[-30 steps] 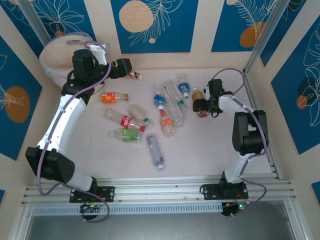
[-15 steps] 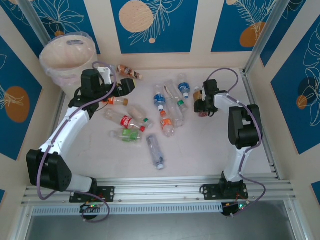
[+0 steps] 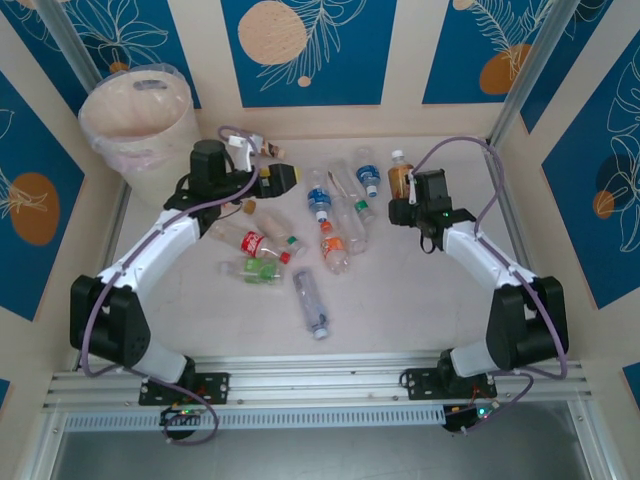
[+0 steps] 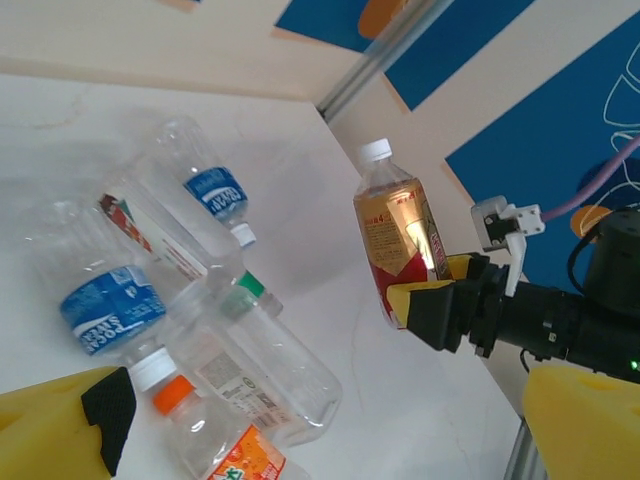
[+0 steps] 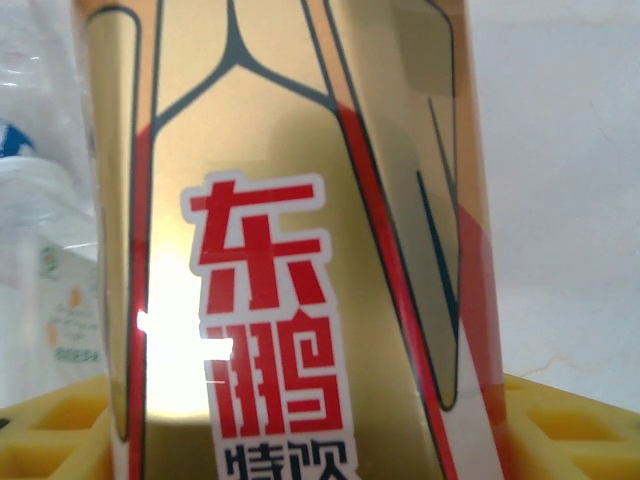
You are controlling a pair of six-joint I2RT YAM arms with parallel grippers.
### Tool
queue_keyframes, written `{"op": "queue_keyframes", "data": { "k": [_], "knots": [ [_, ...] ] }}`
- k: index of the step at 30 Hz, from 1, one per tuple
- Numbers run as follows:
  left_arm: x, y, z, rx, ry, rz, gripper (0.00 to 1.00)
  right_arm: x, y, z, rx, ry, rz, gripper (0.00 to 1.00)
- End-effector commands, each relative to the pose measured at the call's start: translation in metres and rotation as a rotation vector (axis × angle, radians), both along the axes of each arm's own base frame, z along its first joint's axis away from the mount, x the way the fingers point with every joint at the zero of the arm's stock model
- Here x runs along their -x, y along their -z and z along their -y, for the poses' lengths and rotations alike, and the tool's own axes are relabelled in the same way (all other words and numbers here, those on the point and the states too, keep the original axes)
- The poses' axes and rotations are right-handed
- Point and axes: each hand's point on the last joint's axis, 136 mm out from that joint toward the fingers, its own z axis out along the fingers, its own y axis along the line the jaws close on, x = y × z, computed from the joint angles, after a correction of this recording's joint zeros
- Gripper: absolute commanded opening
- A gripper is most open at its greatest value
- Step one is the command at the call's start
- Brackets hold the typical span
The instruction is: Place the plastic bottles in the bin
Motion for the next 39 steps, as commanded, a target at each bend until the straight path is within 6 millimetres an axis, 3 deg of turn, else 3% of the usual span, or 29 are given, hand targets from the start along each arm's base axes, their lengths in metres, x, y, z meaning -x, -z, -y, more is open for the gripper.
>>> {"op": "queue_keyframes", "data": {
  "k": [1, 6, 12, 17, 22, 28, 33, 39],
  "knots": [
    [0.007, -0.02, 0.023, 0.033, 0.093, 0.046, 1.0, 0.008, -0.015, -0.02, -0.056, -0.038, 0.086, 0.36],
    [0.011, -0.012, 0.051, 0.082, 0.163, 0.003, 1.0, 0.035, -0.025, -0.05, -0.232, -0.124, 0.121, 0.37],
    [0.014, 0.006, 0.081, 0.101, 0.213, -0.06, 1.0, 0.07, -0.025, -0.08, -0.472, -0.214, 0.08, 0.38],
    [0.017, 0.011, 0.097, 0.127, 0.242, -0.085, 1.0, 0.09, -0.02, -0.105, -0.551, -0.3, 0.079, 0.39],
    [0.012, 0.016, 0.097, 0.076, 0.196, -0.092, 0.99, 0.105, -0.02, -0.139, -0.566, -0.447, 0.028, 0.39],
    [0.012, 0.023, 0.092, -0.014, 0.123, -0.053, 0.97, 0.108, -0.015, -0.157, -0.548, -0.499, -0.027, 0.4],
    [0.009, 0.037, 0.09, -0.045, 0.101, -0.102, 0.94, 0.105, -0.026, -0.17, -0.598, -0.539, 0.019, 0.4],
    [0.005, 0.039, 0.09, -0.039, 0.079, -0.125, 0.67, 0.106, -0.035, -0.183, -0.588, -0.592, 0.055, 0.4]
  ]
}}
